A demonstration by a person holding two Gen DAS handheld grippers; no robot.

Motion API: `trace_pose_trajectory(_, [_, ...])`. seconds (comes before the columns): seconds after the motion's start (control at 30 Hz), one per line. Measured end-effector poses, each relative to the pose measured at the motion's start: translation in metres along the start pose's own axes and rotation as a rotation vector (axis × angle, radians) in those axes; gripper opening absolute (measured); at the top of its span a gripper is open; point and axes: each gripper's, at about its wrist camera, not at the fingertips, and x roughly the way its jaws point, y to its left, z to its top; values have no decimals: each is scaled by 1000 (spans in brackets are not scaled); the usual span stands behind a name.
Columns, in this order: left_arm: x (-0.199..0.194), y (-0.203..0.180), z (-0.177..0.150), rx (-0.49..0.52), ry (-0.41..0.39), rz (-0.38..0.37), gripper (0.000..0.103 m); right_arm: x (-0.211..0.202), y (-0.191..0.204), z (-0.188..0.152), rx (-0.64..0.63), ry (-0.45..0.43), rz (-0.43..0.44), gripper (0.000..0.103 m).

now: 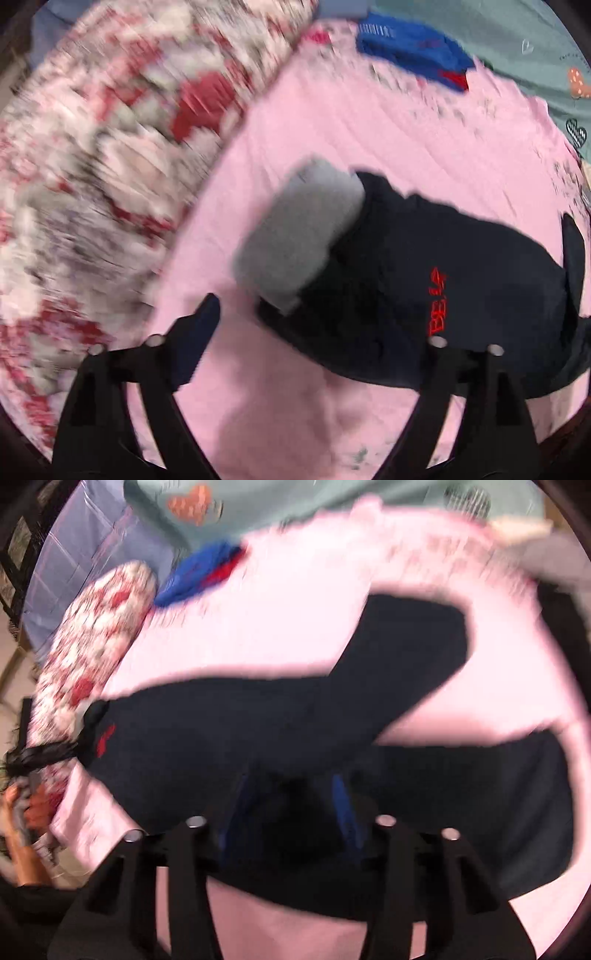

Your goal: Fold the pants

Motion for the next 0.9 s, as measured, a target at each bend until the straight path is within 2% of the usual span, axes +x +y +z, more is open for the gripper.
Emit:
trace_pose_trajectory(0.1, [-18,10,3,-37,-50,-9,88,-4,-3,32,-42,-114,-135,74])
trace_pose_trajectory(0.17, [-21,8,6,-55,-64,-33,88,19,-1,63,-77,-121,-205,77])
trace_pose_trajectory(0.27, [-17,-19,7,5,-41,-110,88,81,-4,112,-84,-26,-298,77])
trace_pose_trajectory(0.37, [-8,-49,2,87,-22,-134,89,128,-18,138,-34,52,-397,77])
trace_pose_trajectory(0.43, [2,-62,0,124,2,-136,91,141,-30,144,-4,78,-464,73])
trace_pose_trajectory(0.47, [11,-69,-2,139,24,-119,91,139,-37,143,22,64,-430,59])
trace_pose_trajectory(0.5, [22,-73,-4,143,50,-83,91,135,-48,143,68,51,-401,36])
trace_pose_trajectory(0.53, [30,-73,-4,137,62,-53,91,129,-56,140,90,44,-405,23])
trace_pose_trajectory(0.57, [34,-72,-4,125,68,-41,91,121,-62,139,121,28,-362,9])
trace_pose_trajectory(0.6, [35,-70,-6,114,63,-44,91,100,-74,133,181,-9,-296,9])
trace_pose_trajectory(0.67, [31,-76,-8,159,37,-27,92,46,-82,117,239,-123,-200,8])
trace_pose_trajectory(0.73, [32,-79,-8,191,35,-20,93,-30,-94,79,291,-245,-85,8])
trace_pose_trajectory(0.8, [39,-78,-6,190,51,-29,95,-81,-106,33,331,-304,-32,8])
trace_pose_trajectory(0.83, [44,-76,-4,194,57,-32,96,-94,-111,15,348,-310,-34,8])
trace_pose_trajectory(0.9, [46,-75,-2,211,60,-35,97,-105,-136,-29,423,-271,-48,8])
